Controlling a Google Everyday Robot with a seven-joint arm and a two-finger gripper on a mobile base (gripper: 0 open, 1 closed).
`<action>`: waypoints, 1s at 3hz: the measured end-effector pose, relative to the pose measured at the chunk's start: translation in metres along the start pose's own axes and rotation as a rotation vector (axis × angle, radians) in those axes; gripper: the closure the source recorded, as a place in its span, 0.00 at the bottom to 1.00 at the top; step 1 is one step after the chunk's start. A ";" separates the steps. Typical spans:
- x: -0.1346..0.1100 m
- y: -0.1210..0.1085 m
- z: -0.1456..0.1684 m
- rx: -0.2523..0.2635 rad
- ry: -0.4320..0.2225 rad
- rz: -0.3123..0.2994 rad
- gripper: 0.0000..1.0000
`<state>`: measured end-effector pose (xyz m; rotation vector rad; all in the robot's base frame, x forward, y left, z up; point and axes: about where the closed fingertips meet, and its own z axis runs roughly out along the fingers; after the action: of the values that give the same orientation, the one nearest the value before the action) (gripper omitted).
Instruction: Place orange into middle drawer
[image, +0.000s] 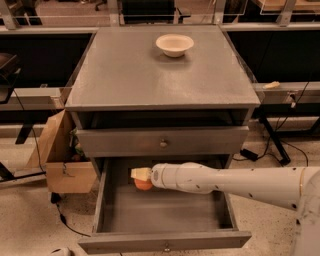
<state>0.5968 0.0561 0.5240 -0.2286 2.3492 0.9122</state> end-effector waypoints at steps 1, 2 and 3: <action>0.005 -0.013 0.014 0.010 -0.035 0.018 1.00; 0.018 -0.025 0.016 -0.006 -0.053 0.018 1.00; 0.032 -0.035 0.014 -0.003 -0.055 0.040 0.99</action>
Offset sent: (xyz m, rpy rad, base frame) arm -0.0068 -0.0249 -0.0504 0.0592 -0.0497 -0.0476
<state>0.5903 0.0411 0.4767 -0.1567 2.3091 0.9299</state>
